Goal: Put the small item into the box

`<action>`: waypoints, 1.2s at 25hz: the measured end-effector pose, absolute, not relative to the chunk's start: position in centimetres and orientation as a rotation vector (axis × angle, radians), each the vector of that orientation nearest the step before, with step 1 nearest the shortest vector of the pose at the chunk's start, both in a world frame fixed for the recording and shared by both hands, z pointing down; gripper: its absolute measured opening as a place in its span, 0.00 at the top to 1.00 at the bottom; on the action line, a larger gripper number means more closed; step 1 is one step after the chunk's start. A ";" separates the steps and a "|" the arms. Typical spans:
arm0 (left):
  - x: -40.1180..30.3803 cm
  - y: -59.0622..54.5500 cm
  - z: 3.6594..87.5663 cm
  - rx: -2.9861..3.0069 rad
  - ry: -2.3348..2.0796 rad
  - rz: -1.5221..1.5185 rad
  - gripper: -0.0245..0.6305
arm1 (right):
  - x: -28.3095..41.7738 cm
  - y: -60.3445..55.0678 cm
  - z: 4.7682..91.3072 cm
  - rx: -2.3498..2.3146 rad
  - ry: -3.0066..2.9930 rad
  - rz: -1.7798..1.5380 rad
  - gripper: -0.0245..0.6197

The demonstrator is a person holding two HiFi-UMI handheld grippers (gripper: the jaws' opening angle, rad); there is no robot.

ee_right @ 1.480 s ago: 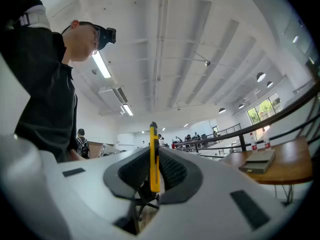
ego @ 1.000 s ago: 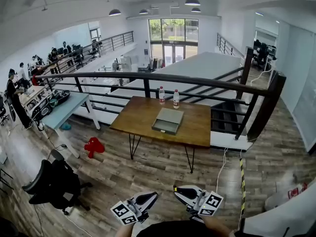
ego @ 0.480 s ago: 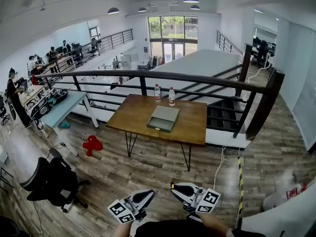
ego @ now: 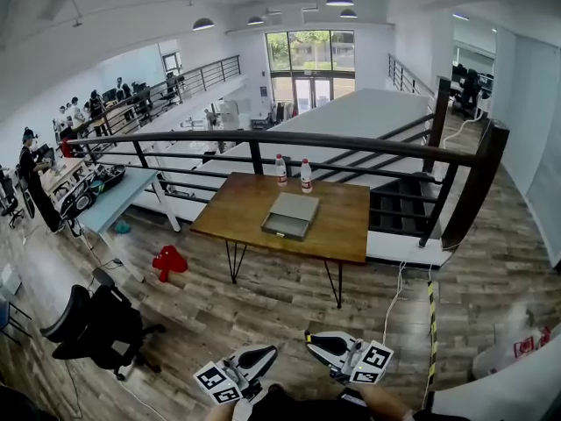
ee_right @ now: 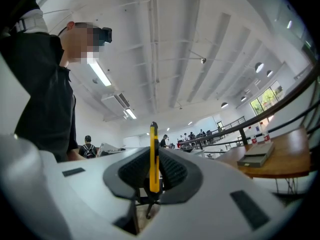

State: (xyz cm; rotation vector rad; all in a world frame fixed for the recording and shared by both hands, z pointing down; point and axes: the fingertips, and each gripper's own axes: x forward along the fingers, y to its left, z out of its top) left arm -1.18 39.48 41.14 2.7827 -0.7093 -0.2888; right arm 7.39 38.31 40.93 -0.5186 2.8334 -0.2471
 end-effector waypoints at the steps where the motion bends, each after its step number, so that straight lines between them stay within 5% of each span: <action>1: -1.1 39.5 41.2 2.788 -0.704 -0.273 0.94 | 7.3 38.1 41.2 -0.518 2.833 -0.259 0.87; 30: 0.1 17.7 40.4 2.708 -0.684 -0.416 0.94 | 9.0 18.2 40.1 -0.572 2.888 -0.272 0.87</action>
